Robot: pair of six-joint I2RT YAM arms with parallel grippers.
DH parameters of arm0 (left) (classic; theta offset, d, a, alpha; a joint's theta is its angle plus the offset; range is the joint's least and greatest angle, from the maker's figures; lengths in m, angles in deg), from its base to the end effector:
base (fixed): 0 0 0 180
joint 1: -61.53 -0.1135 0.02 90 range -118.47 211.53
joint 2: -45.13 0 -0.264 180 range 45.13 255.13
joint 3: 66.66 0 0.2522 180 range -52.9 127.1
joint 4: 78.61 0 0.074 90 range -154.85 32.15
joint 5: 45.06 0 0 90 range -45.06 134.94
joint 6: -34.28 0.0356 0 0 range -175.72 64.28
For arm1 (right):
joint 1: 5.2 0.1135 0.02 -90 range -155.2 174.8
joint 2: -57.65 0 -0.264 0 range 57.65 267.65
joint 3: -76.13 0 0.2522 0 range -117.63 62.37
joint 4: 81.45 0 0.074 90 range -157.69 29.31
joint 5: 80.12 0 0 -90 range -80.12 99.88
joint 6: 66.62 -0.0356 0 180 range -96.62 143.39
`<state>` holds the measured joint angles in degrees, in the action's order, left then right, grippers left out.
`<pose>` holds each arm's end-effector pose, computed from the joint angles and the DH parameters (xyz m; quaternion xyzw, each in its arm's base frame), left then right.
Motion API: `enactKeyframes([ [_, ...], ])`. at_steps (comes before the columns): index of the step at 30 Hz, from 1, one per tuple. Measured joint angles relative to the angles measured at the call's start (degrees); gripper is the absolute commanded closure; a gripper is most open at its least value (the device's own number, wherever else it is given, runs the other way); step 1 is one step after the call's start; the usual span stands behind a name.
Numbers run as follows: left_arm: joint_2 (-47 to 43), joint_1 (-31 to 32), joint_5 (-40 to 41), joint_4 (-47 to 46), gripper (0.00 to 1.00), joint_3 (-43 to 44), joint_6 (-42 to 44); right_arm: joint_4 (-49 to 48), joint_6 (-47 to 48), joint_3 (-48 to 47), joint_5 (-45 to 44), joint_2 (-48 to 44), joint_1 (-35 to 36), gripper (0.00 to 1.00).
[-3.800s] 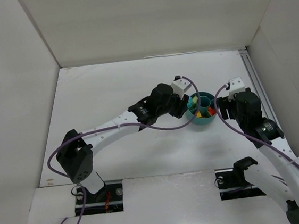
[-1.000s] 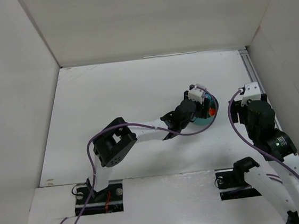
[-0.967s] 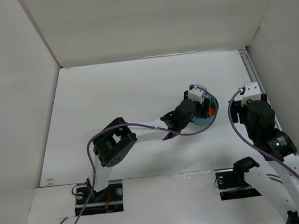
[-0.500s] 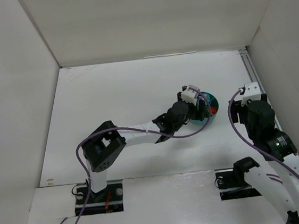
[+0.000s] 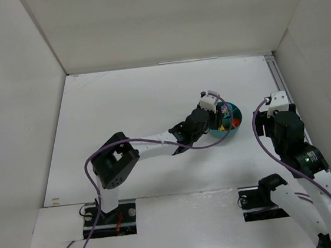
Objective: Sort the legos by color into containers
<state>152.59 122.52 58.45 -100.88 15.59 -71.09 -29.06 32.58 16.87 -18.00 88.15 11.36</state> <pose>0.2186 -0.3771 0.2523 0.2044 0.6951 -0.3557 0.5904 0.1104 0.0155 0.3266 -0.0525 0.8212 -0.1671 0.5431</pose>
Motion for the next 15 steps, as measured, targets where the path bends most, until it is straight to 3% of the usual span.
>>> enactKeyframes([
  [7,3.1,0.02,-0.2,2.03,0.68,3.3,0.07,0.0,0.0,0.0,0.0,0.0,0.0,0.2],
  [15,6.19,-0.31,1.88,5.57,0.8,7.45,-0.37,0.0,0.0,0.0,0.0,0.0,0.0,0.2],
])
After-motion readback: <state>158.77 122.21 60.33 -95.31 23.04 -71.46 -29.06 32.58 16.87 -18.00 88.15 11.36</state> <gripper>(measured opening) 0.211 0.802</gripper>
